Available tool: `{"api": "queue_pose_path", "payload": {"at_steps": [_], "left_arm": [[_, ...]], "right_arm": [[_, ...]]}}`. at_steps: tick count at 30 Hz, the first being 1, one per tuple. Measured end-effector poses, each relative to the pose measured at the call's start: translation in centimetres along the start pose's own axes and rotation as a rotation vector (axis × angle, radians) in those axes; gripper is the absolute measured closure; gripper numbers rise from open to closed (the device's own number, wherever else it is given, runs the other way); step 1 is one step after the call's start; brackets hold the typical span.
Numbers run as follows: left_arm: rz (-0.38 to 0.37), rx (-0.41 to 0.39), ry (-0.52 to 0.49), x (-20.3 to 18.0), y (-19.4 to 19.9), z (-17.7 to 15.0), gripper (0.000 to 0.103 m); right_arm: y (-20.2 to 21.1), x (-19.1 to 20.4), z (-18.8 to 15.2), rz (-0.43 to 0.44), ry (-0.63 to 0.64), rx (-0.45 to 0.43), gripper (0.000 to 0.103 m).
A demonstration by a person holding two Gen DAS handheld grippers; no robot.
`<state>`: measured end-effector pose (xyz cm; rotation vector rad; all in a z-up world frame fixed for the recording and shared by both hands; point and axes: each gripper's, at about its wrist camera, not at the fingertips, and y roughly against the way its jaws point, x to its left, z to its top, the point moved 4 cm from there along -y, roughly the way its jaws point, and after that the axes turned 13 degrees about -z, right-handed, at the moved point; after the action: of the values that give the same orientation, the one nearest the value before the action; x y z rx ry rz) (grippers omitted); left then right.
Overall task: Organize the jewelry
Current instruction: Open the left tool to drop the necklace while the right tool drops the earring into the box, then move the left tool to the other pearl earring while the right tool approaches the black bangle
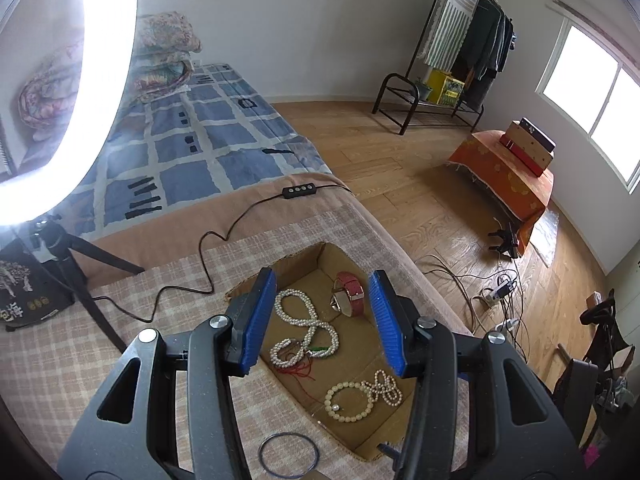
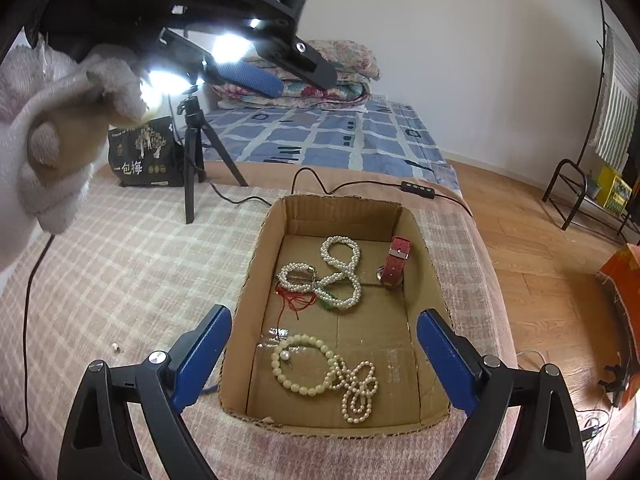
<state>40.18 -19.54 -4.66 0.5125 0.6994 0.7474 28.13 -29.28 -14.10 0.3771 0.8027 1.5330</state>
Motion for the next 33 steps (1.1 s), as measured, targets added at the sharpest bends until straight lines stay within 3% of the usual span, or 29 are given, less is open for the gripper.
{"api": "queue_pose_path", "payload": {"at_steps": [4,7,19,25,30,33], "left_arm": [[0.027,-0.023,-0.015,0.0,3.1,-0.5,0.053],[0.048,-0.049,-0.02,0.3,5.9,-1.4,0.039],[0.142,-0.109,-0.014,2.9,16.4,-8.0,0.038],[0.176,-0.072,-0.013,4.9,18.5,-13.1,0.038],[0.166,0.018,0.011,7.4,17.0,-17.5,0.038],[0.137,0.054,0.014,8.5,15.8,-19.8,0.038]], "right_arm": [[1.4,0.4,0.1,0.007,-0.005,-0.009,0.008],[3.0,1.1,0.2,0.022,-0.013,-0.025,0.008],[8.4,4.5,-0.6,0.086,0.002,-0.063,0.009],[8.6,6.9,-1.6,0.152,0.042,-0.049,0.026],[7.3,9.6,-2.8,0.202,0.133,-0.011,0.042],[6.6,10.8,-3.5,0.229,0.18,0.011,0.046]]}}
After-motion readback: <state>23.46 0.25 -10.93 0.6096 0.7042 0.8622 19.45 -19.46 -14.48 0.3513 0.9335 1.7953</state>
